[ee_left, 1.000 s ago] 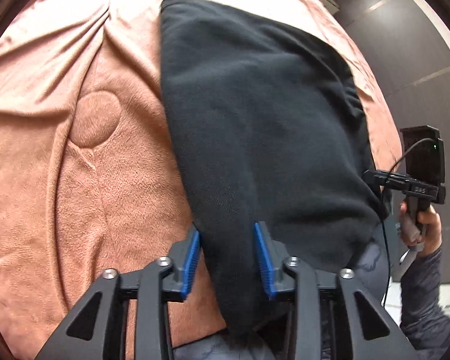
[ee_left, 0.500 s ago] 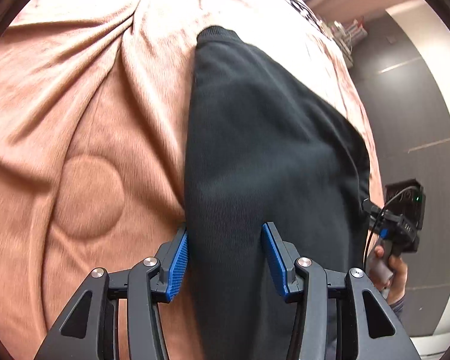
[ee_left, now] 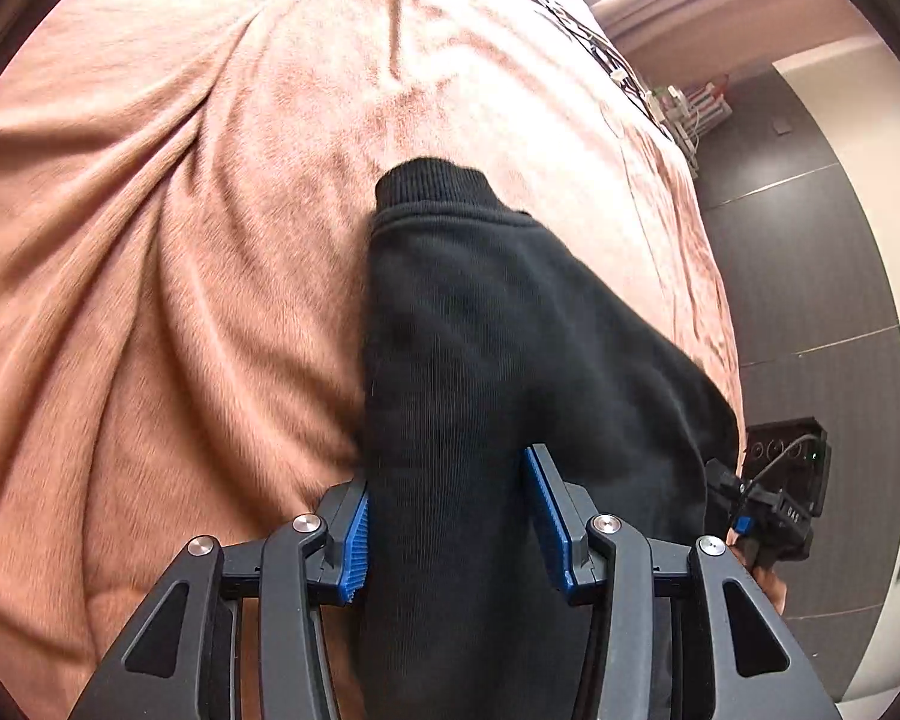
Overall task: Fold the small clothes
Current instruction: 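Close both tools on the end of the black bundle, then lift the held bundle with both tools and carry it toward the headboard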
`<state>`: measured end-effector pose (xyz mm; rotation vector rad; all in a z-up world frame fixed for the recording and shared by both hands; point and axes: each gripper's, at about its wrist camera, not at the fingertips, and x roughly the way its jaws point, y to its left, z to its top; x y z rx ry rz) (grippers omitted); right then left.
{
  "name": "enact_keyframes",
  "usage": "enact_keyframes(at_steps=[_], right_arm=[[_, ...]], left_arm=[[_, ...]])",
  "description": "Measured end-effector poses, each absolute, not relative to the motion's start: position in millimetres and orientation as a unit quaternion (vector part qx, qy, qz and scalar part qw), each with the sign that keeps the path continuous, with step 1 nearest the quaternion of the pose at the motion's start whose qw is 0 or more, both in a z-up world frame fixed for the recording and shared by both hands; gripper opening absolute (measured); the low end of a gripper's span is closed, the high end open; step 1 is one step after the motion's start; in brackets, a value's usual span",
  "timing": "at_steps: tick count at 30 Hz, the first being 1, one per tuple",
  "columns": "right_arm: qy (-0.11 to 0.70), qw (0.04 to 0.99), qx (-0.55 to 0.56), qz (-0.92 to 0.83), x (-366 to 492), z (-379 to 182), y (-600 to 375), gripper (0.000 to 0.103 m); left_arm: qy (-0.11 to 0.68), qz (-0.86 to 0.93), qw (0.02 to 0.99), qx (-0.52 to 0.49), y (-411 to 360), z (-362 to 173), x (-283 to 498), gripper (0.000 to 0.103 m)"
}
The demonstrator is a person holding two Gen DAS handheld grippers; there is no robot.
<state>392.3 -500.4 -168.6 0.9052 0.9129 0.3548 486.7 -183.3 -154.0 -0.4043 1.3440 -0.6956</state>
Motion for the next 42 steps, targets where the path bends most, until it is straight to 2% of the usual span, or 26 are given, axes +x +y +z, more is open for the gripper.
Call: enact_keyframes(at_steps=[4, 5, 9, 11, 14, 21, 42], right_arm=[[0.428, 0.791, 0.412, 0.146, 386, -158, -500, 0.039], [0.43, 0.793, 0.408, 0.14, 389, -156, -494, 0.034], [0.427, 0.805, 0.393, 0.125, 390, -138, -476, 0.023], [0.422, 0.811, 0.388, 0.121, 386, -127, -469, 0.022], [0.416, 0.819, 0.38, 0.112, 375, -112, -462, 0.021], [0.394, 0.829, 0.378, 0.118, 340, -82, -449, 0.02], [0.319, 0.891, 0.298, 0.126, 199, 13, -410, 0.019]], left_arm=[[0.6, -0.312, 0.708, -0.203, -187, -157, 499, 0.048], [0.598, -0.31, 0.709, -0.21, -188, -157, 502, 0.047], [0.598, -0.297, 0.711, -0.219, -187, -158, 507, 0.029], [0.59, -0.299, 0.72, -0.212, -188, -149, 501, 0.024], [0.571, -0.311, 0.73, -0.213, -191, -130, 492, 0.022], [0.534, -0.337, 0.748, -0.207, -189, -77, 464, 0.022], [0.447, -0.375, 0.783, -0.214, -156, 38, 368, 0.022]])
